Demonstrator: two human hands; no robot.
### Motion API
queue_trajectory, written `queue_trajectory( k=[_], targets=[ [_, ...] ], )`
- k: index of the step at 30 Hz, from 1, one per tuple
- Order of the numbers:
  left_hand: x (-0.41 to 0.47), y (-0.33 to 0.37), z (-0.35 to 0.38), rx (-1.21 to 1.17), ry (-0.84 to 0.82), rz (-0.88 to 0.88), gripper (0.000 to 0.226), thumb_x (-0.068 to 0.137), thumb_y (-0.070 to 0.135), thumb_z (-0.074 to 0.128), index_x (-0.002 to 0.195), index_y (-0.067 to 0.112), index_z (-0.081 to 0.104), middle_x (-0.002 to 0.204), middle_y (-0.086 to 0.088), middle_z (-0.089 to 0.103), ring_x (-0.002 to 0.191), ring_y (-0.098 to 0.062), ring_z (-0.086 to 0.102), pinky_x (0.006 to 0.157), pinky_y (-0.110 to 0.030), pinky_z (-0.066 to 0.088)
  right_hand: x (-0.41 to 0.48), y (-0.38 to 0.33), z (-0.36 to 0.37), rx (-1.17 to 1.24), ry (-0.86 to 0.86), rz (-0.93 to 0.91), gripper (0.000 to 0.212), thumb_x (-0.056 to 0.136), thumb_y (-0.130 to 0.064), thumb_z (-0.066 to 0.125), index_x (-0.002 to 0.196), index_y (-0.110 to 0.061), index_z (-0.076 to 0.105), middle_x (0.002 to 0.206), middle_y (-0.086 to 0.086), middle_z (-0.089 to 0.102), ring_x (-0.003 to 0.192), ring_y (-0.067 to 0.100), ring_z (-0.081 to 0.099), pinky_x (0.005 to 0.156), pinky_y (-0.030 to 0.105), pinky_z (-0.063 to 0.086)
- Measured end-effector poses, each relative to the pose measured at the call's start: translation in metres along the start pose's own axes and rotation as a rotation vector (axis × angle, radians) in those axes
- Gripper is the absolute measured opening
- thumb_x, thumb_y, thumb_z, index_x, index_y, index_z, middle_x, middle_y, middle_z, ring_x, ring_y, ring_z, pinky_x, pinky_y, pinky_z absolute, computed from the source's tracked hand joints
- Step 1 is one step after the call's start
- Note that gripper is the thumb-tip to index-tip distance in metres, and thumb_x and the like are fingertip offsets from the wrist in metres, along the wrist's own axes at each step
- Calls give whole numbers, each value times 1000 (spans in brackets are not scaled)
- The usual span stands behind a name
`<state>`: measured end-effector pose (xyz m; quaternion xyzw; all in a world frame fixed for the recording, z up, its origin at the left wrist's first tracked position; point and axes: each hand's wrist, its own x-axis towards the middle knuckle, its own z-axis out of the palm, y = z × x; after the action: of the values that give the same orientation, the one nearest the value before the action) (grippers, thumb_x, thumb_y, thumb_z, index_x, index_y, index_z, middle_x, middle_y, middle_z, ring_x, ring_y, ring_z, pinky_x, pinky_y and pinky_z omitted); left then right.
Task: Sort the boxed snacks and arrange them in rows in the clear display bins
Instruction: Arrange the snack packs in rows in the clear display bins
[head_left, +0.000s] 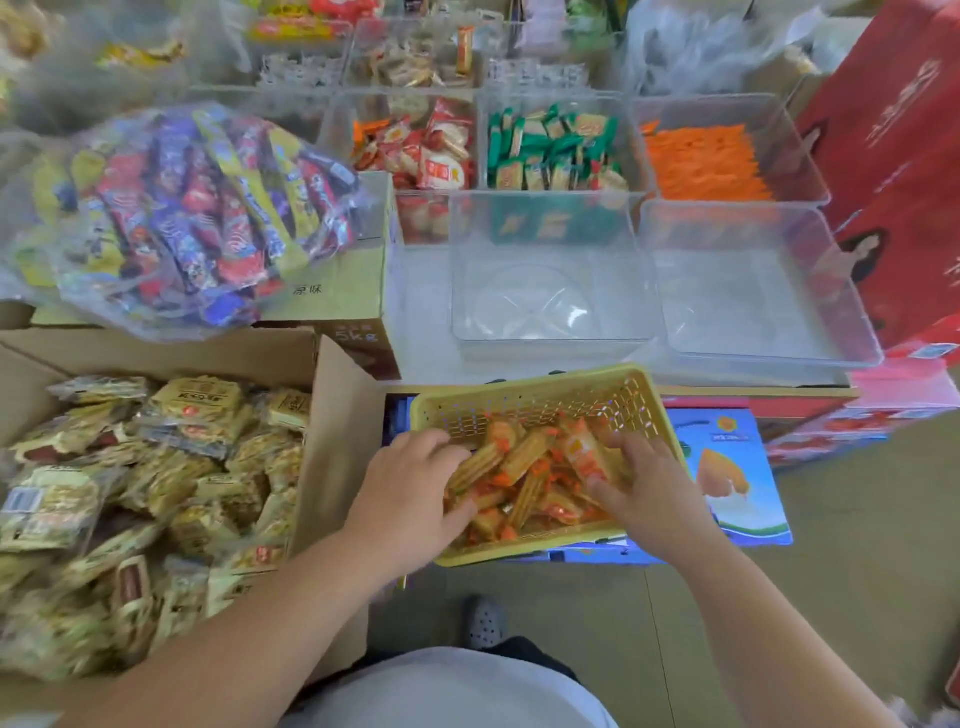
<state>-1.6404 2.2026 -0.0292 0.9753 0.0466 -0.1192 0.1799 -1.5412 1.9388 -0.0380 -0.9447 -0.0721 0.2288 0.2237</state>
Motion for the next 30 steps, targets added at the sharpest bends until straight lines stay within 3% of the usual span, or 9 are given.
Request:
queue_trajectory(
  k=[3, 5, 9, 13, 17, 21, 24, 27, 30],
  targets=[
    [-33, -12, -6, -23, 80, 30, 52, 85, 48, 77, 131, 23, 68, 142, -3, 55, 132, -27, 48, 109, -46, 42, -4, -11, 11, -103, -51, -3, 79, 78, -61, 71, 147, -39, 39, 145, -2, 45, 134, 28, 43, 108, 46, 39],
    [-55, -26, -13, -36, 195, -3, 48, 83, 45, 76, 125, 21, 71, 135, -3, 60, 124, -27, 54, 103, -46, 47, -5, -23, 21, -109, 2, -61, 77, 78, -63, 71, 145, -36, 43, 147, -3, 45, 139, 27, 37, 113, 47, 33],
    [-96, -69, -34, -28, 313, -183, 54, 85, 59, 55, 127, 26, 66, 135, 6, 54, 126, -19, 47, 103, -40, 40, -12, -69, 41, 50, 102, -278, 57, 82, -48, 75, 134, -30, 57, 137, -3, 52, 132, 24, 41, 111, 41, 34],
    [-133, -128, -48, 11, 202, -421, 76, 80, 78, 59, 142, 33, 53, 146, 7, 49, 136, -21, 42, 109, -43, 39, -28, -139, 59, 192, 43, -502, 43, 85, -43, 72, 125, -31, 61, 130, -11, 54, 124, 11, 45, 102, 24, 35],
    [-163, -196, -53, -58, 12, -492, 107, 70, 93, 50, 156, 31, 37, 159, 3, 39, 147, -21, 33, 119, -41, 34, -53, -209, 81, 198, -148, -717, 50, 83, -60, 63, 129, -43, 53, 131, -23, 49, 123, -5, 43, 97, 8, 32],
    [-173, -253, -49, 24, -258, -328, 115, 67, 89, 60, 162, 35, 23, 170, 4, 21, 154, -17, 23, 123, -34, 25, -66, -262, 120, 9, -421, -727, 75, 81, -61, 71, 145, -47, 35, 153, -19, 36, 138, 2, 37, 114, 28, 37],
    [-163, -279, -42, 126, -365, -162, 115, 67, 81, 69, 161, 39, 19, 172, 2, 14, 154, -23, 22, 125, -39, 23, -70, -287, 156, -204, -525, -652, 97, 77, -54, 76, 156, -38, 22, 162, -8, 25, 149, 14, 24, 119, 34, 30],
    [-146, -296, -38, 185, -440, -9, 114, 59, 78, 69, 157, 40, 25, 159, 0, 32, 141, -28, 32, 116, -50, 32, -67, -307, 181, -449, -589, -608, 116, 68, -50, 85, 159, -32, 15, 164, 0, 19, 151, 23, 19, 122, 43, 27],
    [-132, -300, -35, 265, -493, 156, 102, 57, 78, 71, 146, 39, 41, 137, -1, 42, 127, -26, 36, 111, -51, 31, -61, -325, 187, -710, -672, -604, 129, 60, -52, 91, 159, -34, 12, 164, 3, 23, 151, 27, 19, 120, 50, 27]
  ],
)
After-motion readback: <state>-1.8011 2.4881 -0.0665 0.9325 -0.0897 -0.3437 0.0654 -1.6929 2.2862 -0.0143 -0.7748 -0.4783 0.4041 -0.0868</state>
